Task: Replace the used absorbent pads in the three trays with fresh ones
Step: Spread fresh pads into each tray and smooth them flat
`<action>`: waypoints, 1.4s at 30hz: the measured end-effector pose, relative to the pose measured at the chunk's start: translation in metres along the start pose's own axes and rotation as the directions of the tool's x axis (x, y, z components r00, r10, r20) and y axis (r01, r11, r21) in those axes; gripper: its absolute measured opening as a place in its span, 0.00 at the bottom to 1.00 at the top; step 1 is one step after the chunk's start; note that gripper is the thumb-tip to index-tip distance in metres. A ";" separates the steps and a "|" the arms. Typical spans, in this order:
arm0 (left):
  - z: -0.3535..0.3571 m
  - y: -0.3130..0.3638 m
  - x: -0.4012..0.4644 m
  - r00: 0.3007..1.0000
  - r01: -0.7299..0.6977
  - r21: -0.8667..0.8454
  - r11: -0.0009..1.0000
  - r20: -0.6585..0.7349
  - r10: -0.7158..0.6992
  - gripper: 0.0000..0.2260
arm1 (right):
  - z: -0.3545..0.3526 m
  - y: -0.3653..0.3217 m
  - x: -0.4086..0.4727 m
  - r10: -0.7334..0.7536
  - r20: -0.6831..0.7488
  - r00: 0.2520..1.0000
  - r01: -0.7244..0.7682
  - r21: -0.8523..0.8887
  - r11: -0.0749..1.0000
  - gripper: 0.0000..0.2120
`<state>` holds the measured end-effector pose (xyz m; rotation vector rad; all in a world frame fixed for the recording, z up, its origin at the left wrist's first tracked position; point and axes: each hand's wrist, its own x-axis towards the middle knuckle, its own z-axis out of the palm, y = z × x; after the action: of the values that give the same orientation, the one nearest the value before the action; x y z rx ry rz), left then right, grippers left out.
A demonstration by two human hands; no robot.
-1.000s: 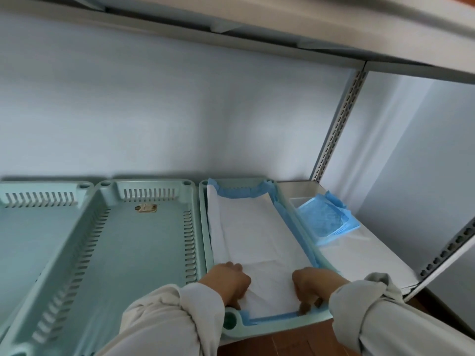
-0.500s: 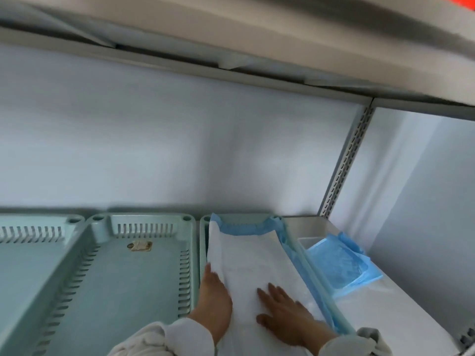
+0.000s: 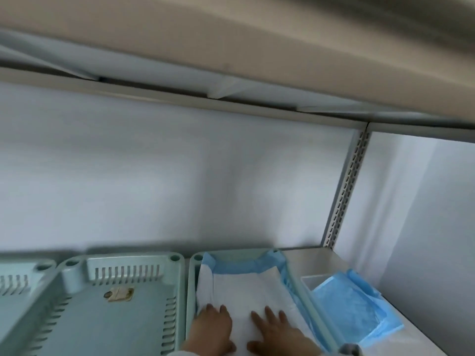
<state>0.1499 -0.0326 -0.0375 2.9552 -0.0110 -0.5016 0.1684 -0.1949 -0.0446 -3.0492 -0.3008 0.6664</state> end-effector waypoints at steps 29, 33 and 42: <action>-0.001 0.010 0.033 0.963 0.247 -0.082 0.966 -0.093 -0.254 0.27 | -0.014 0.025 -0.002 0.089 -0.203 0.975 -0.099 -0.036 0.994 0.32; -0.005 0.004 0.031 0.985 0.160 0.028 0.987 -0.073 -0.158 0.37 | -0.020 0.026 -0.001 -0.074 -0.066 0.995 0.076 0.021 0.997 0.32; -0.013 0.010 0.028 0.999 -0.041 0.092 0.995 0.007 0.041 0.31 | -0.016 0.011 0.015 -0.122 -0.146 0.982 0.114 -0.062 0.992 0.27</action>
<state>0.1812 -0.0415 -0.0331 3.0366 -0.0978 -0.5159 0.1909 -0.2025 -0.0366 -3.0781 -0.4991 0.4277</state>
